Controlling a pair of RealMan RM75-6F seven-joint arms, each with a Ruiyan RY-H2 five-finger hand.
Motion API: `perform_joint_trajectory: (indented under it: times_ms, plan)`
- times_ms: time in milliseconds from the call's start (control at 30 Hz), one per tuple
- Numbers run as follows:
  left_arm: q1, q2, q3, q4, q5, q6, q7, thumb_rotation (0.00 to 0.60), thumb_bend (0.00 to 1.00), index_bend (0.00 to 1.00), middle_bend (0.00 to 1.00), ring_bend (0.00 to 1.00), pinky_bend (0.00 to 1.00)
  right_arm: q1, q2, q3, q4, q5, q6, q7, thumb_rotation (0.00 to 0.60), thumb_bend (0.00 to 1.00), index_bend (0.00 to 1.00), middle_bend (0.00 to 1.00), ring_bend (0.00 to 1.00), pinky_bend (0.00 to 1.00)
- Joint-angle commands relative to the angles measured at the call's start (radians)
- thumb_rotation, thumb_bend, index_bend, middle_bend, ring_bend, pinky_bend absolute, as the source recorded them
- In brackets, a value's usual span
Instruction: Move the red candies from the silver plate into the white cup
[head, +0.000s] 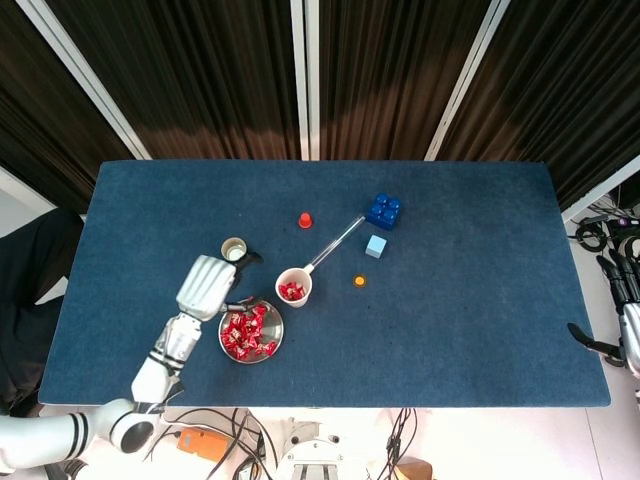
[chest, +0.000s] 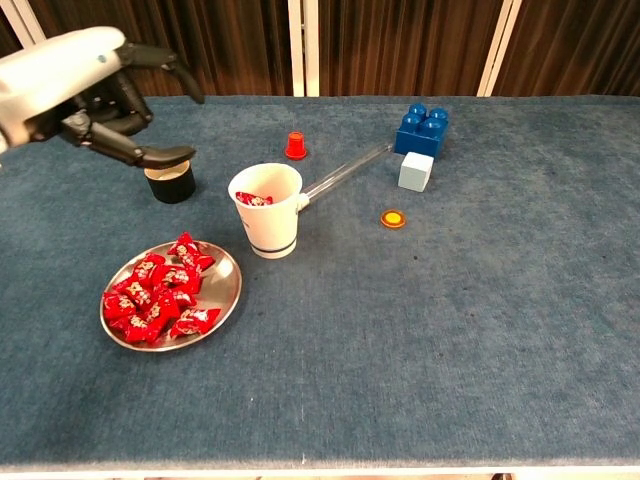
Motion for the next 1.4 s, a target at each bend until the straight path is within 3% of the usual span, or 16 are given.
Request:
perform_joint_trajectory:
  times_ms: [33,200,600,900,1400]
  plan:
    - [0.054,0.013,0.067,0.032,0.051,0.034,-0.031,0.483,0.20,0.38,0.95,0.92,0.86,-0.003,-0.004,-0.002,0.003,-0.004,0.006,0.004,0.600,0.33,0.00,0.03,0.00,0.00]
    - [0.049,-0.028,0.100,0.084,0.052,-0.034,0.017,0.484,0.22,0.41,0.95,0.92,0.86,-0.004,-0.008,-0.005,0.008,-0.008,0.007,0.008,0.600,0.33,0.00,0.03,0.00,0.00]
    - [0.008,-0.120,0.091,0.168,-0.029,-0.181,0.234,0.515,0.26,0.42,0.95,0.92,0.86,-0.019,-0.007,-0.009,0.015,-0.003,0.020,0.018,0.600,0.33,0.00,0.03,0.00,0.00]
    - [0.016,-0.127,0.091,0.165,-0.070,-0.204,0.297,0.515,0.24,0.44,0.95,0.92,0.86,-0.014,-0.006,-0.008,0.012,-0.006,0.014,0.013,0.600,0.33,0.00,0.03,0.00,0.00]
    - [0.022,-0.126,0.094,0.156,-0.046,-0.197,0.302,0.515,0.22,0.49,0.95,0.92,0.86,-0.010,-0.003,-0.005,-0.002,-0.001,0.008,-0.003,0.600,0.33,0.00,0.03,0.00,0.00]
